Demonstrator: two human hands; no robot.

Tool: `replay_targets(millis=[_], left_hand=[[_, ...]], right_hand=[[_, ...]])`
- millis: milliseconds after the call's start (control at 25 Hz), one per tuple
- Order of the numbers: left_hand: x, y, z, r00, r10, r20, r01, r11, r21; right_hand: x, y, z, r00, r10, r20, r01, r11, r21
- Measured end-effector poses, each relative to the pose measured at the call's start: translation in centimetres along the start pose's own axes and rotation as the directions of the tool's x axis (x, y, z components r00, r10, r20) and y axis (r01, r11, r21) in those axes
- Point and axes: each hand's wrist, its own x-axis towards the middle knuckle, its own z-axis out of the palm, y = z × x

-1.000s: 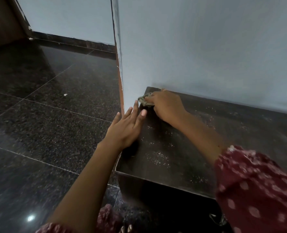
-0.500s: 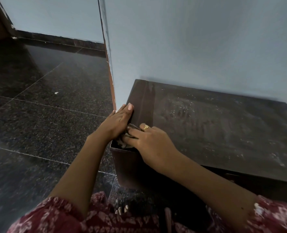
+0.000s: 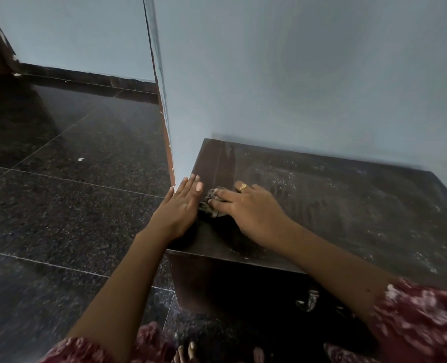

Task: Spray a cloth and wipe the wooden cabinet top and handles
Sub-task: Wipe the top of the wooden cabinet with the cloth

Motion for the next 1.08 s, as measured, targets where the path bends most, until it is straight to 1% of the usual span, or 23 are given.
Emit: replay_targets(millis=[120, 160, 200, 400, 480, 560, 640, 760, 840, 960, 1080], left_hand=[[0.6, 0.4, 0.4, 1.000, -0.011, -0.003, 0.012, 0.961, 0.278], [0.9, 0.6, 0.5, 1.000, -0.017, 0.001, 0.016, 0.937, 0.348], [1.2, 0.8, 0.6, 1.000, -0.026, -0.001, 0.024, 0.927, 0.374], [2.1, 1.7, 0.8, 0.996, -0.083, -0.006, 0.081, 0.952, 0.295], [2.2, 1.7, 1.1, 0.995, -0.095, -0.012, 0.094, 0.950, 0.296], [2.3, 1.6, 1.3, 0.995, -0.097, -0.025, 0.100, 0.949, 0.299], [2.3, 1.5, 1.3, 0.996, -0.091, -0.022, 0.094, 0.950, 0.299], [2.3, 1.4, 1.2, 0.997, -0.073, -0.018, 0.075, 0.958, 0.275], [2.1, 1.4, 1.3, 0.998, -0.046, -0.040, 0.054, 0.970, 0.237], [1.6, 1.5, 1.2, 0.998, 0.000, -0.065, 0.014, 0.976, 0.219], [1.0, 1.4, 1.2, 0.998, 0.039, -0.046, -0.028, 0.974, 0.227]], right_hand=[[3.5, 1.9, 0.8, 0.999, 0.039, 0.000, -0.039, 0.999, -0.032], [4.8, 2.5, 1.0, 0.998, 0.061, 0.001, -0.061, 0.998, -0.026], [6.1, 3.3, 1.3, 0.996, 0.087, 0.002, -0.087, 0.996, -0.018], [12.1, 7.4, 1.9, 0.980, 0.196, 0.026, -0.196, 0.981, -0.015], [13.9, 8.7, 2.2, 0.971, 0.237, 0.039, -0.236, 0.971, -0.032], [14.9, 9.6, 2.4, 0.957, 0.287, 0.049, -0.287, 0.958, -0.009], [15.0, 9.7, 2.6, 0.944, 0.329, 0.029, -0.329, 0.944, 0.019], [13.4, 8.0, 3.2, 0.936, 0.350, -0.035, -0.349, 0.937, 0.011], [11.4, 6.5, 3.2, 0.936, 0.350, -0.044, -0.348, 0.936, 0.051], [7.9, 4.3, 2.4, 0.951, 0.308, -0.007, -0.306, 0.948, 0.091], [3.9, 1.7, 1.3, 0.961, 0.275, 0.036, -0.277, 0.954, 0.118]])
